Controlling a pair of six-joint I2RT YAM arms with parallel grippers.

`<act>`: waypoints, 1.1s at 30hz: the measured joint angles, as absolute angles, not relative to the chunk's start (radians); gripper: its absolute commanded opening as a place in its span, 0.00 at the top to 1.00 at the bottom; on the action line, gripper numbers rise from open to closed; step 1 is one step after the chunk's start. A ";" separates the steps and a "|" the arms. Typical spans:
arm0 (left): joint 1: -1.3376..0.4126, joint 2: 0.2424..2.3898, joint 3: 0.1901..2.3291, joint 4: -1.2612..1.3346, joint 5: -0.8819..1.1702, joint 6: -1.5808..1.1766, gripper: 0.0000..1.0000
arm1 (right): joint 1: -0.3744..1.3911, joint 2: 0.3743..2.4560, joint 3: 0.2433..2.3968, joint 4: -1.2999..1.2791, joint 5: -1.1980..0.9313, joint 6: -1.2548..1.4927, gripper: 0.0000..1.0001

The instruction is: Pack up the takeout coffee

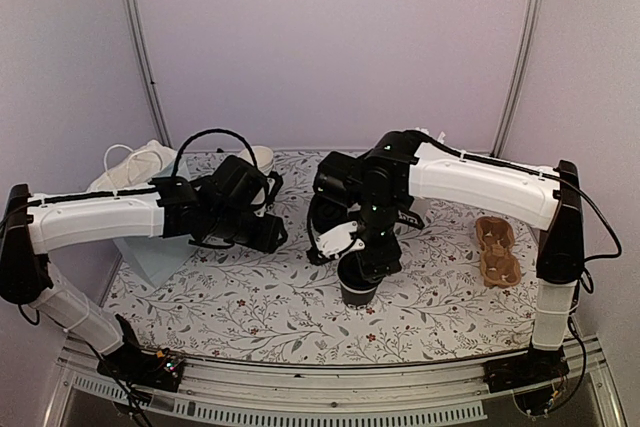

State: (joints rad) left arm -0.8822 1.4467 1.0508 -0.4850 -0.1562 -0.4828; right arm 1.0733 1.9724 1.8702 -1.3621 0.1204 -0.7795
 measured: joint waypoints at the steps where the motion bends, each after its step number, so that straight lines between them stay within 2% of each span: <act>1: -0.882 1.447 1.048 -0.484 -0.154 -0.483 0.56 | 1.074 1.972 1.870 -1.362 0.121 -0.780 0.15; 15: -0.880 1.439 1.034 -0.469 -0.130 -0.487 0.55 | 1.077 1.970 1.869 -1.362 0.130 -0.783 0.10; 18: -0.879 1.405 1.026 -0.437 -0.074 -0.496 0.49 | 1.078 1.945 1.845 -1.360 0.115 -0.790 0.10; 22: -0.877 1.369 1.005 -0.341 0.059 -0.526 0.48 | 1.061 1.855 1.792 -1.338 0.030 -0.806 0.10; 25: -0.877 1.378 0.990 -0.263 0.146 -0.572 0.47 | 1.018 1.755 1.741 -1.280 -0.086 -0.809 0.16; 28: -0.877 1.411 0.967 -0.186 0.216 -0.624 0.48 | 0.904 1.625 1.625 -1.137 -0.256 -0.785 0.24; 33: -0.893 1.481 0.912 -0.046 0.296 -0.737 0.47 | 0.668 1.399 1.211 -0.813 -0.538 -0.613 0.32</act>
State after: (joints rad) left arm -0.8932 1.4811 0.9119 -0.0456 0.2962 -0.7368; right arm 0.6678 1.3991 1.2110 -0.8131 -0.5377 -0.6132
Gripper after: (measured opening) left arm 0.524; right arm 0.723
